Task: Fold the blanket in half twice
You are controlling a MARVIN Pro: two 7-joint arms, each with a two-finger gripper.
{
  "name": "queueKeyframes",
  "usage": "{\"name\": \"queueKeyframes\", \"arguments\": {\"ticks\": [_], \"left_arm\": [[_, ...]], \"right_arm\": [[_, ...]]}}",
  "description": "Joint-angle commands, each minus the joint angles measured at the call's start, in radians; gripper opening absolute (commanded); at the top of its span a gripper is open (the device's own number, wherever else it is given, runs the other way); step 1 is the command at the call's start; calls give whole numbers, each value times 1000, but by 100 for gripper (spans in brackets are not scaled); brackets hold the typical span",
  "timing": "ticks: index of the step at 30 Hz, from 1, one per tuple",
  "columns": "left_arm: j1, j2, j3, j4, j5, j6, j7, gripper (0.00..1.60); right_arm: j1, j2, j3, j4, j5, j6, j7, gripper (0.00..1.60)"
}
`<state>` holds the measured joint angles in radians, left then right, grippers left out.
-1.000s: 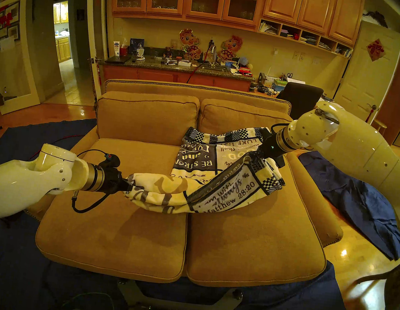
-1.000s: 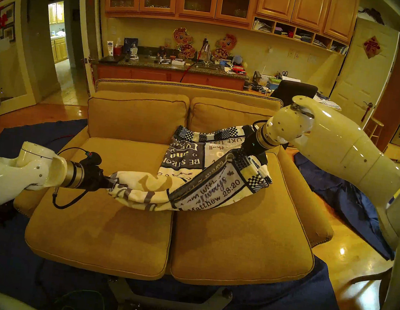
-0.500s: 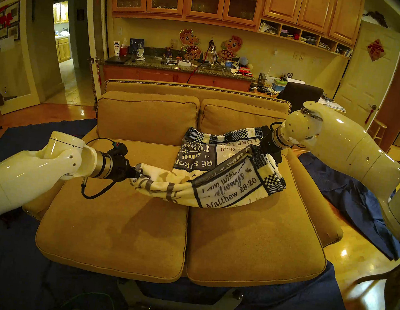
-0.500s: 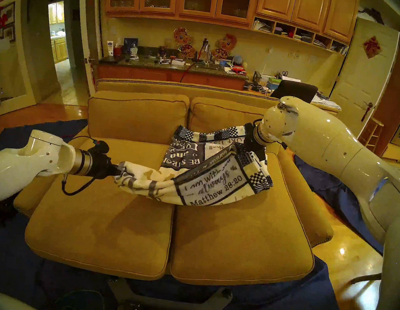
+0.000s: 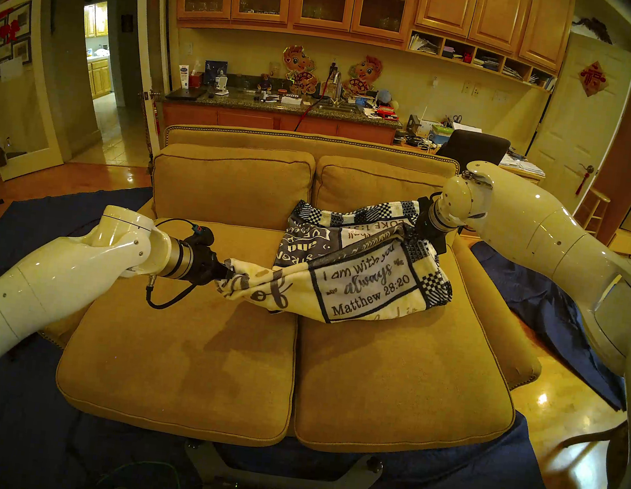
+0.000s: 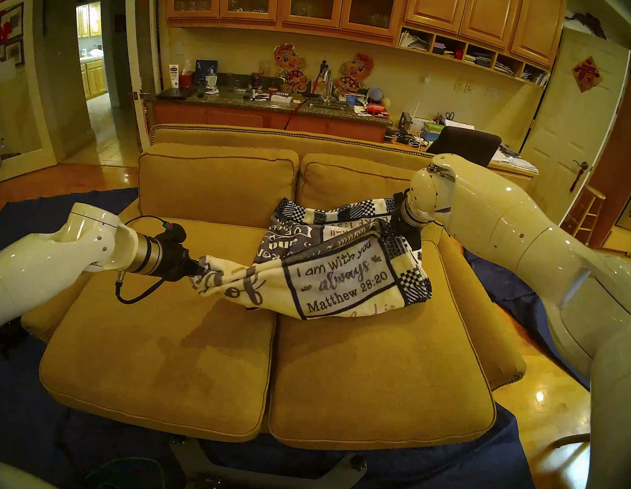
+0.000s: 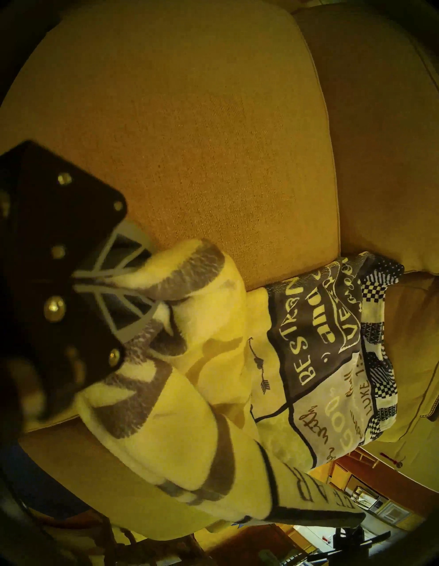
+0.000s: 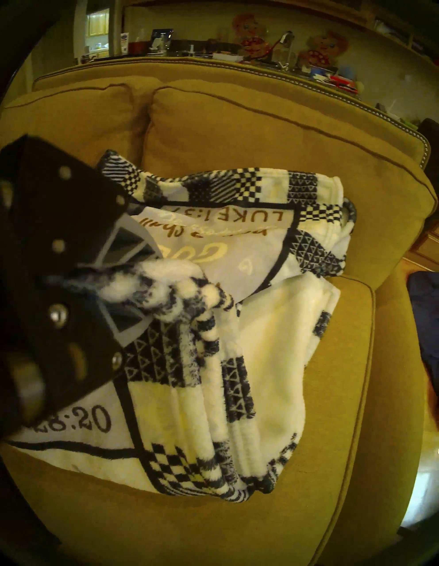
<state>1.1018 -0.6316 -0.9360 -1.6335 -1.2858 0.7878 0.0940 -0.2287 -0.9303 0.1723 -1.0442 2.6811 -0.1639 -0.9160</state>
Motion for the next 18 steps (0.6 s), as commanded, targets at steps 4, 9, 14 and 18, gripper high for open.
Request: {"name": "queueKeyframes", "arguments": {"ticks": [4,9,14,18], "left_arm": [[-140,-127,19,61,32,35,-14,0],[-174,-164,34,93,45,49,-15,0],[-225,-213,52,146,64,70,-16,0],[-246,-233,61,170,74,80,-15,0]], "right_arm": [[34,-47,3,83,-31,-28,22,0],[33,-59,2,108,-35,-35,25,0],[34,-76,0,148,-42,-44,31,0],[35,-83,0,167,-45,-49,34,0]]}}
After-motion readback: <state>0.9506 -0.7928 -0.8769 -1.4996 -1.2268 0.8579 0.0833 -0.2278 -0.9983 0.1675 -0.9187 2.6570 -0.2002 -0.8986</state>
